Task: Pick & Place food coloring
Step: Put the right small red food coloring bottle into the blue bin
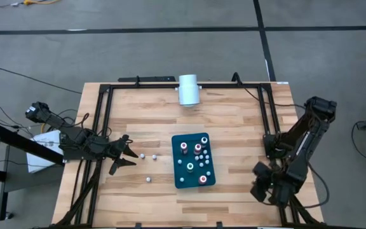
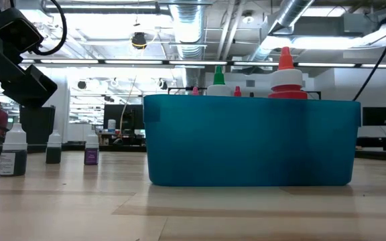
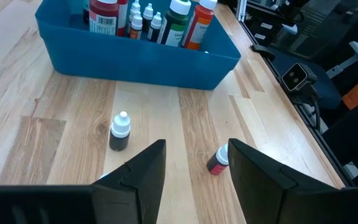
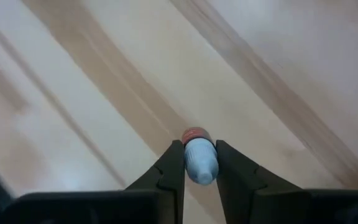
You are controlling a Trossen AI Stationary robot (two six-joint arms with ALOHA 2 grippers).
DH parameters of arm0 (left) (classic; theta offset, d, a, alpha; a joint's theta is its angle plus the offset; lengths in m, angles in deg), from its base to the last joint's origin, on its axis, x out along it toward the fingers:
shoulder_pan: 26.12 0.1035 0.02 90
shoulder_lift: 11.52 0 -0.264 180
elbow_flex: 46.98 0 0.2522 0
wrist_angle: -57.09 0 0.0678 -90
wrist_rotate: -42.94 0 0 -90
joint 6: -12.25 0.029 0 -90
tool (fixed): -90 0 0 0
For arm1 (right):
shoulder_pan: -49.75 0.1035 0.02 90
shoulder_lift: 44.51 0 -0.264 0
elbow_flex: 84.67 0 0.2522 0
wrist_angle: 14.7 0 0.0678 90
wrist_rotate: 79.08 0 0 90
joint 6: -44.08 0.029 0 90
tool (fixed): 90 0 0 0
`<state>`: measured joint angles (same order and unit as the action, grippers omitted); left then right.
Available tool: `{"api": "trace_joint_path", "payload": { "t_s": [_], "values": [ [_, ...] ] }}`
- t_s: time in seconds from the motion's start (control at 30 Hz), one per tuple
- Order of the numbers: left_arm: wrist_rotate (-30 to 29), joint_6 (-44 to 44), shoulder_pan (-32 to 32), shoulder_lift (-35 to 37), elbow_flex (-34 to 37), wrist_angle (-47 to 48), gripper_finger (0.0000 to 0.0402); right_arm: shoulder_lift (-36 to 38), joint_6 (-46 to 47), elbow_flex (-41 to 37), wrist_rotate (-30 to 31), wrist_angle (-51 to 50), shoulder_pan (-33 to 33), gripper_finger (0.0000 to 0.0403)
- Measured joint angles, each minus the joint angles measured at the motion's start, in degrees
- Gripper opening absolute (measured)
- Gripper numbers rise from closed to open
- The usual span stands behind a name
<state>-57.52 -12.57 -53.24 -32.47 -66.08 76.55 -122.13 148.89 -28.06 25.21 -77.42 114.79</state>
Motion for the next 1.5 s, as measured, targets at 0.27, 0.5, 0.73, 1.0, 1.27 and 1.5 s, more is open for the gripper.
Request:
{"api": "trace_joint_path", "payload": {
  "t_s": [0.27, 0.5, 0.73, 1.0, 1.27, 1.5],
  "values": [
    [0.00, 0.00, 0.00, -0.02, 0.02, -0.02, 0.0165, 7.92, -3.31, 0.00, 11.95, 4.17, -3.06, 0.0058],
    [-0.02, 0.00, -0.01, -0.02, 0.00, -0.02, 0.0165, 14.59, -20.14, 0.00, 15.20, 15.50, -11.27, 0.0058],
    [-0.02, -0.02, 0.00, 0.00, 0.02, -0.04, 0.0165, 15.42, -40.27, 0.00, 7.09, 28.91, -24.65, 0.0058],
    [-0.02, -0.02, -0.02, 0.00, 0.00, -0.04, 0.0165, 11.42, -55.90, 4.75, -3.74, 34.13, -37.18, 0.0058],
    [-0.02, -0.02, -0.02, 0.00, 0.02, -0.04, 0.0165, 1.45, -66.92, 16.22, -12.55, 27.77, -44.88, 0.0058],
    [-0.02, 0.02, 0.00, -0.02, 0.00, -0.04, 0.0165, -9.46, -72.27, 24.53, -17.75, 17.04, -48.78, 0.0058]
  ]
}}
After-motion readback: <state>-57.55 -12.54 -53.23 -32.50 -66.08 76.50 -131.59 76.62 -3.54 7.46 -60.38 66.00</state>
